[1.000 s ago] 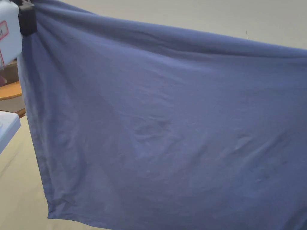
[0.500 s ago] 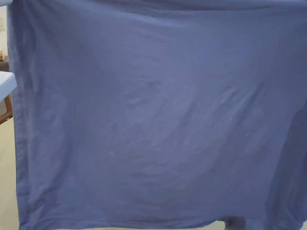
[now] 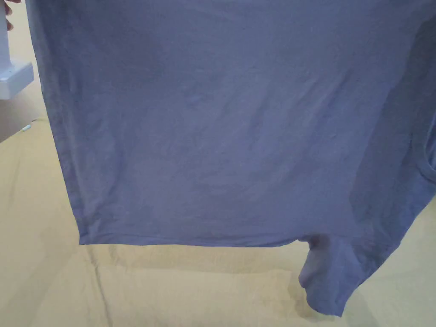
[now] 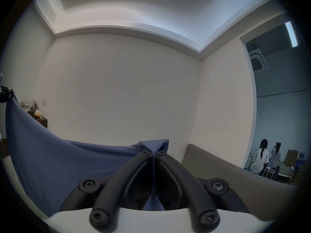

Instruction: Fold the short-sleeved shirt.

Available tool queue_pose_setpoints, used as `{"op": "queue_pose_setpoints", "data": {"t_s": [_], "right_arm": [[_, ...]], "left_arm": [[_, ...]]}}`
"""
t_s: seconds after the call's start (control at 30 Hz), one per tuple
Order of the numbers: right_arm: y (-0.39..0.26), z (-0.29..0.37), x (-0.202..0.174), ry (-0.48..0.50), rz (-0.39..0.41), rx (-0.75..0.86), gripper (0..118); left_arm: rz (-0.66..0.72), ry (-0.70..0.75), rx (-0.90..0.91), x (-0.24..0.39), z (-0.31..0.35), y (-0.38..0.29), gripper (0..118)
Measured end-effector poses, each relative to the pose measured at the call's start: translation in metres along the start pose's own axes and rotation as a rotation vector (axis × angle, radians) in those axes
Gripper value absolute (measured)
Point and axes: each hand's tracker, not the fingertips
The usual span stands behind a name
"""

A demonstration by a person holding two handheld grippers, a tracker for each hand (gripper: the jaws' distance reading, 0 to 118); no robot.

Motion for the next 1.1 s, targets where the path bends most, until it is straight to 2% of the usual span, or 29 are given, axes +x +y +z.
{"op": "queue_pose_setpoints", "data": {"t_s": [0.1,0.17,0.3,0.47,0.5,0.57,0.7,0.83,0.93,1.03,1.1], "right_arm": [[-0.003,-0.023,-0.006,0.001,-0.004,0.001,4],[-0.007,-0.038,-0.007,0.048,-0.053,-0.001,4],[-0.017,-0.063,-0.017,0.021,-0.074,-0.022,4],[-0.053,-0.079,-0.032,0.022,-0.073,-0.057,4],[-0.064,-0.079,-0.037,0.022,-0.059,-0.076,4],[-0.090,-0.077,-0.042,0.032,-0.046,-0.107,4],[-0.154,-0.057,-0.047,0.071,-0.042,-0.207,4],[-0.220,-0.014,-0.046,0.121,-0.102,-0.317,4],[-0.267,0.028,-0.047,0.166,-0.103,-0.410,4],[-0.312,0.079,-0.049,0.279,-0.100,-0.518,4],[-0.344,0.119,-0.051,0.273,-0.059,-0.593,4]], "left_arm": [[-0.014,0.003,-0.005,0.009,-0.029,-0.004,1],[-0.033,0.018,-0.005,0.013,-0.048,-0.005,1],[-0.008,0.020,-0.014,0.020,-0.082,-0.012,1],[-0.043,0.032,-0.060,0.036,-0.107,-0.050,1],[-0.083,0.013,-0.095,0.040,-0.110,-0.061,1],[-0.068,0.011,-0.089,0.044,-0.110,-0.086,1],[-0.009,-0.038,-0.192,0.045,-0.091,-0.149,1],[-0.071,-0.079,-0.285,0.046,-0.057,-0.219,1],[-0.091,-0.079,-0.386,0.050,-0.006,-0.267,1],[-0.076,-0.056,-0.460,0.045,0.054,-0.316,1],[-0.072,-0.097,-0.528,0.039,0.094,-0.348,1]]}}
